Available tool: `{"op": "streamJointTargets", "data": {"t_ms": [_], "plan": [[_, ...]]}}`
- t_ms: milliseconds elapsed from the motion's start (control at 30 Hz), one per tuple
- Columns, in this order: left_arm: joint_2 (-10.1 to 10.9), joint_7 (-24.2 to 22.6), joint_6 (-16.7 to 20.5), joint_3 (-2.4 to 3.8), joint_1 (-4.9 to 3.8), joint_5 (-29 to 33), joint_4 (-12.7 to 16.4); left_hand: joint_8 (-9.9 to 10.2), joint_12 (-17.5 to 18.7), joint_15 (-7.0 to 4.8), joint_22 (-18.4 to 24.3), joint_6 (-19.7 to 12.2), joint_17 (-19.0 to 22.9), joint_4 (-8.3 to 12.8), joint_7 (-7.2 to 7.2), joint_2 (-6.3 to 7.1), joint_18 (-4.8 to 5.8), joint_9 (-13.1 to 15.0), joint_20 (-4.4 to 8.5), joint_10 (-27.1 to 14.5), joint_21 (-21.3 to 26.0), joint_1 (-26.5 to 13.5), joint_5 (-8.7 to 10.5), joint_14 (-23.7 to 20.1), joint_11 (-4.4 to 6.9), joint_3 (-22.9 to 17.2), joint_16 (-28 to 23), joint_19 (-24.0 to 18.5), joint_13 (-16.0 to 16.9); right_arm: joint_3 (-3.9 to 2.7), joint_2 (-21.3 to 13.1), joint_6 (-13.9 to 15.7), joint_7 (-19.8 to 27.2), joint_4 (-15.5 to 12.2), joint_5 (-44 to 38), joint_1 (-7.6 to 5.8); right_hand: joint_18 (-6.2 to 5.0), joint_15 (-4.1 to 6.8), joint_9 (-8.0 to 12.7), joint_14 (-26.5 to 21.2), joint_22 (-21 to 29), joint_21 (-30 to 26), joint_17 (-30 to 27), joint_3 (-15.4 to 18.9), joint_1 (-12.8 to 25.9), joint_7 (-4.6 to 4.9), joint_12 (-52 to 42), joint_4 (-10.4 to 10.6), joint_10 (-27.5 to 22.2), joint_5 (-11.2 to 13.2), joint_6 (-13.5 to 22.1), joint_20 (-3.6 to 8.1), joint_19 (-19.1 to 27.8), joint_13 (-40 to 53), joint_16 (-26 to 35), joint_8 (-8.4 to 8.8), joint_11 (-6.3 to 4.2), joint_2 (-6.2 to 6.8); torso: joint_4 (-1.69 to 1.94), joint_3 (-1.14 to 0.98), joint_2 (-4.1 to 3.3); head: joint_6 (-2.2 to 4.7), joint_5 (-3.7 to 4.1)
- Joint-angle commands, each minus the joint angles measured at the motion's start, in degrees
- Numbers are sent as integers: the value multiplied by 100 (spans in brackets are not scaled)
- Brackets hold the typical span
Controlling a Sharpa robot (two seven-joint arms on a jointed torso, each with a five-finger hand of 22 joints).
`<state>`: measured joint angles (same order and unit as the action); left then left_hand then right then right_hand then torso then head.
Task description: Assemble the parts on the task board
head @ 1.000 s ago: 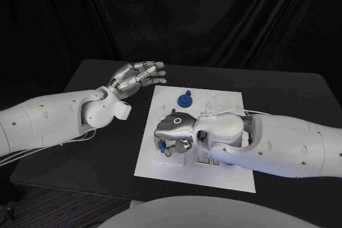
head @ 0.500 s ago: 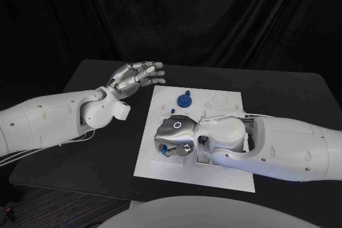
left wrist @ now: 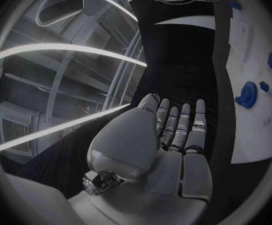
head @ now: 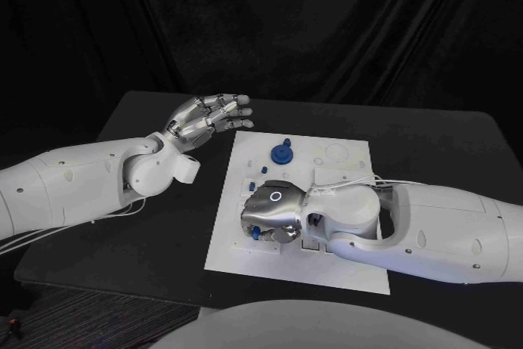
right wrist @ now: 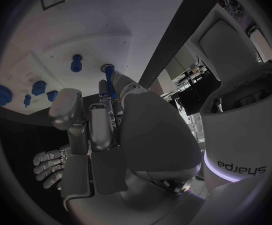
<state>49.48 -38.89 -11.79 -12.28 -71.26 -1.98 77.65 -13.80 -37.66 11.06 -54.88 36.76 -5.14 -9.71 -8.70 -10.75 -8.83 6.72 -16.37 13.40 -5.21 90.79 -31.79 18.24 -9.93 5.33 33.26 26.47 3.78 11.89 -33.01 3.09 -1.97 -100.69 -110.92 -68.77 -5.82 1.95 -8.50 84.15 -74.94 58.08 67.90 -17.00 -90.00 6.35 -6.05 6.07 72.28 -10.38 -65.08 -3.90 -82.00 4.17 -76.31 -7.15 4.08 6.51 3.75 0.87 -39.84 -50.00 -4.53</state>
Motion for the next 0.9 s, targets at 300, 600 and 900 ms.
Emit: {"op": "streamJointTargets", "data": {"t_ms": [300, 600, 900], "plan": [[-23, -102, -67, 5, 9, 15, -1, -31, -37, 6, -9, -15, 10, 21, -38, 25, 0, -8, 13, -13, 35, 46, -22, -41, -34, -50, 36, 13, -5, -3, -25, 29, -87, 38, -107, 133, 26, 2, -11, 136, -775, 17, -5, -12, 7, 1, -11, -10, 202, 24, -36, -12, 36, 4, 27, 22, -168, 17, 1, -1, -1, 0, -13], [-37, -98, -86, 5, 17, 15, -11, -31, -38, 6, -10, -15, 11, 23, -38, 24, 0, -9, 13, -14, 35, 46, -24, -42, -34, -56, 36, 13, -6, -3, -22, 95, -105, 83, -141, 156, 23, 2, -10, 133, -771, -1, -9, -32, -4, -1, 11, -31, 179, 11, -43, -10, 45, 0, 32, 31, -165, 17, 6, -2, -3, 0, -7], [-43, -87, -102, 5, 27, 15, -24, -30, -38, 6, -11, -18, 13, 29, -37, 24, 0, -11, 13, -16, 35, 47, -27, -44, -32, -69, 37, 13, -6, -3, -36, 137, -132, 88, -213, 160, 20, 1, -20, 128, -767, -18, -18, -47, -6, -4, 21, -53, 175, -20, -87, -9, 55, 4, 39, 20, -164, 18, 6, 1, -3, 0, -18]]}}
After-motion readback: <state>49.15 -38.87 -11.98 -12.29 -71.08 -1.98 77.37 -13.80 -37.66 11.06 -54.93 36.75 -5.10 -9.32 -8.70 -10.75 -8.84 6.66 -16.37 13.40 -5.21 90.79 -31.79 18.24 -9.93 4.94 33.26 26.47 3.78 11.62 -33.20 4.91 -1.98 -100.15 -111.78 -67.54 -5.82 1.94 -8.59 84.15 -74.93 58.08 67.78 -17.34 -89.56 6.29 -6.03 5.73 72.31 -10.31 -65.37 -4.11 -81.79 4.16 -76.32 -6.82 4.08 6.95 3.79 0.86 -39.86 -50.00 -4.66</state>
